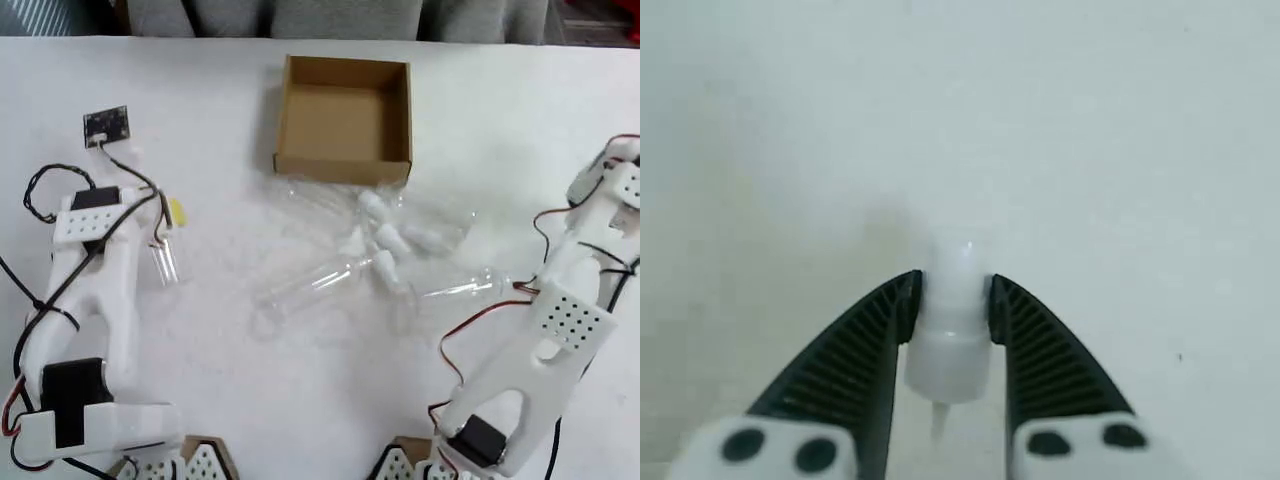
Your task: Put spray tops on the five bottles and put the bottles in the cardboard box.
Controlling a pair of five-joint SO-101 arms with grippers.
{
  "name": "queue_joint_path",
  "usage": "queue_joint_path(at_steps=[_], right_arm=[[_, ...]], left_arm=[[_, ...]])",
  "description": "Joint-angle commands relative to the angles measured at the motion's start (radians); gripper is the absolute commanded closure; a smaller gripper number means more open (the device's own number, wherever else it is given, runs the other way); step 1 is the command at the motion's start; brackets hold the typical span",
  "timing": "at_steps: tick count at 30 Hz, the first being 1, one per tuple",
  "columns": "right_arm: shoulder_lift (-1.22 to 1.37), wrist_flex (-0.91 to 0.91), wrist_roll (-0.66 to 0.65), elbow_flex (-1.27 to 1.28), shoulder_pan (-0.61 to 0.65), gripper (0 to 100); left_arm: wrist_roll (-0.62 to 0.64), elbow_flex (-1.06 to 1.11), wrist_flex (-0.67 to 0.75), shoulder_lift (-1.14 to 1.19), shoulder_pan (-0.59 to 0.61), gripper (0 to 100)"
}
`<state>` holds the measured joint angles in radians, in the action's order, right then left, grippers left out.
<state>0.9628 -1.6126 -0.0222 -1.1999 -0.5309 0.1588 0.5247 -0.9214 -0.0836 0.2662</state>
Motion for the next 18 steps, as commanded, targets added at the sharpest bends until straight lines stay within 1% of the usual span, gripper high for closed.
queue_joint_path(at_steps=[1, 6, 14, 18], right_arm=[[-0.097, -0.120, -0.106, -0.092, 0.027, 97.9], [-0.170, -0.120, -0.224, 0.034, 0.025, 97.9], [-0.432, -0.113, -0.394, 0.496, 0.024, 97.9], [-0.518, -0.081, -0.491, 0.667, 0.007, 97.9]], left_arm=[[-0.011, -0.008, 0.029, -0.007, -0.019, 98], [-0.011, -0.008, 0.029, -0.007, -0.019, 98], [-0.011, -0.008, 0.029, -0.007, -0.019, 98], [-0.011, -0.008, 0.029, -0.007, -0.019, 98]])
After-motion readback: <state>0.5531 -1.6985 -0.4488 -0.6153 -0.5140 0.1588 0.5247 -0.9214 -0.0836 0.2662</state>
